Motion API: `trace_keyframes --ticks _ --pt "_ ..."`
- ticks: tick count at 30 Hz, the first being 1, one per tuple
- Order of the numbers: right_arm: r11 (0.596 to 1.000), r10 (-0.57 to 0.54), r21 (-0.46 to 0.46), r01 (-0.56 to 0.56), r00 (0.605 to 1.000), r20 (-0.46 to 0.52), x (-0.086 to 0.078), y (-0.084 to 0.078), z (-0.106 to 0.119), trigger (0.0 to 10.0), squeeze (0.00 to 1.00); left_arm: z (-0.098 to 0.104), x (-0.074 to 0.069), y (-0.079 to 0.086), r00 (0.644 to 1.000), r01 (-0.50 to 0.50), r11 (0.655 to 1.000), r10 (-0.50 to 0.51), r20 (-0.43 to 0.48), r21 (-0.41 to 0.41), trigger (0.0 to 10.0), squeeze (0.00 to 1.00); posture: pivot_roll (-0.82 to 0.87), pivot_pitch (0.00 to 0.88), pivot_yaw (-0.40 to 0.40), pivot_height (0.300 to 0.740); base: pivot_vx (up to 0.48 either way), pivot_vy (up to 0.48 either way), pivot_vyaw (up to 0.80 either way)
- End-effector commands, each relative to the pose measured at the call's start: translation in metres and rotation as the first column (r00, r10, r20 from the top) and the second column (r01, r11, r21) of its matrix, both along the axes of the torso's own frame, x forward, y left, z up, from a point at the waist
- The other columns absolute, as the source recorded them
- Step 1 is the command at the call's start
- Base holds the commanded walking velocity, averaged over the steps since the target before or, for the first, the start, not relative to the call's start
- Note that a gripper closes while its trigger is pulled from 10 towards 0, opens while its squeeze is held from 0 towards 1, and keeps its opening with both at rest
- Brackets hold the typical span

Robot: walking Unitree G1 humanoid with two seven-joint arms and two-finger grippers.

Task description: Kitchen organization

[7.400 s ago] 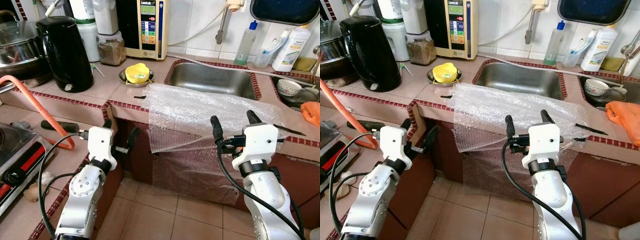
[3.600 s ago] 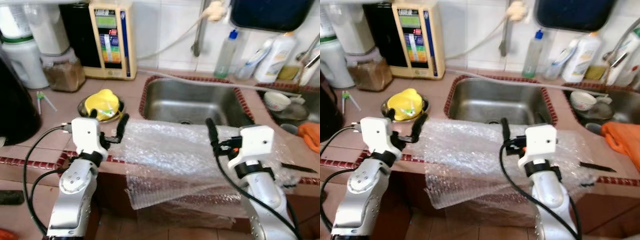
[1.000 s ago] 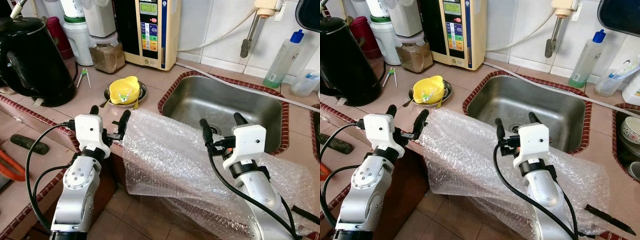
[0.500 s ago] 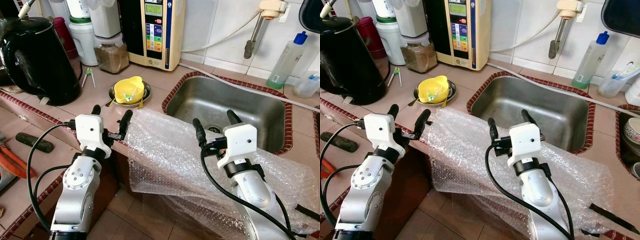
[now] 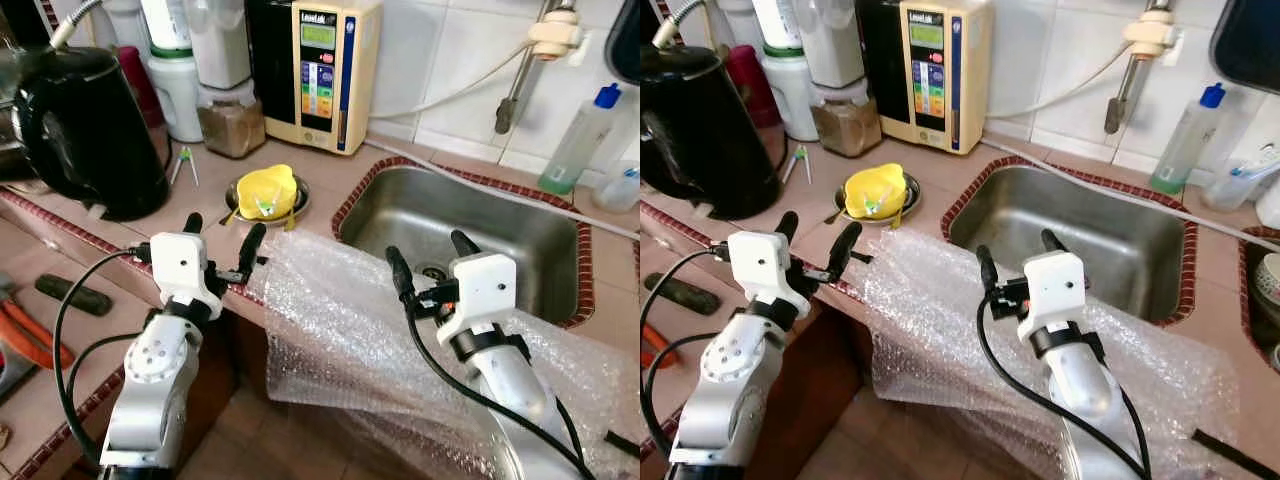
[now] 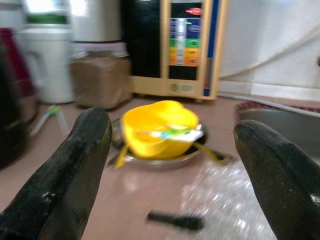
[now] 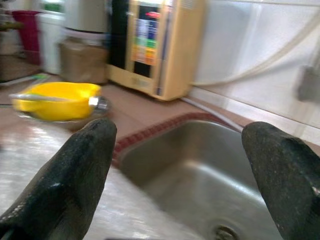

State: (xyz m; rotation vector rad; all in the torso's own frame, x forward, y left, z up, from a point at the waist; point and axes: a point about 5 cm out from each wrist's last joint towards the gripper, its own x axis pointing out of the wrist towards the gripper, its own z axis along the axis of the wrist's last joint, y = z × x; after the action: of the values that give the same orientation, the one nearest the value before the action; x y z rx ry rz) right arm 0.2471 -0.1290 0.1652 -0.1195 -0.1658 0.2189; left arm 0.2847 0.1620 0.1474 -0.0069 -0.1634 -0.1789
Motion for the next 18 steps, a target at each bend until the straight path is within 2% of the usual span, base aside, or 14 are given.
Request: trace_keyframes --ticks 1,8,18 --pt "1.000 -0.011 -0.006 0.011 1.000 0.004 -0.0008 -0.0044 0.0017 10.0 0.00 0.0023 0.0004 -0.0078 0.999 0.031 1.000 -0.031 0.010 -0.003 10.0 0.00 -0.05 0.017 -0.002 0.740 0.292 0.000 0.00" --pt "1.000 -0.013 -0.010 0.013 1.000 0.003 -0.0019 -0.0054 0.0012 10.0 0.00 0.0006 -0.0003 -0.0086 0.999 0.034 0.999 -0.034 0.003 -0.006 10.0 0.00 -0.06 0.017 -0.002 0.740 0.282 0.000 0.00" --pt "1.000 -0.016 -0.014 0.016 1.000 0.006 -0.0030 -0.0064 0.0015 10.0 0.00 -0.0015 -0.0014 -0.0100 1.000 0.030 0.999 -0.030 -0.003 -0.013 10.0 0.00 -0.06 0.017 -0.002 0.740 0.000 0.000 0.00"
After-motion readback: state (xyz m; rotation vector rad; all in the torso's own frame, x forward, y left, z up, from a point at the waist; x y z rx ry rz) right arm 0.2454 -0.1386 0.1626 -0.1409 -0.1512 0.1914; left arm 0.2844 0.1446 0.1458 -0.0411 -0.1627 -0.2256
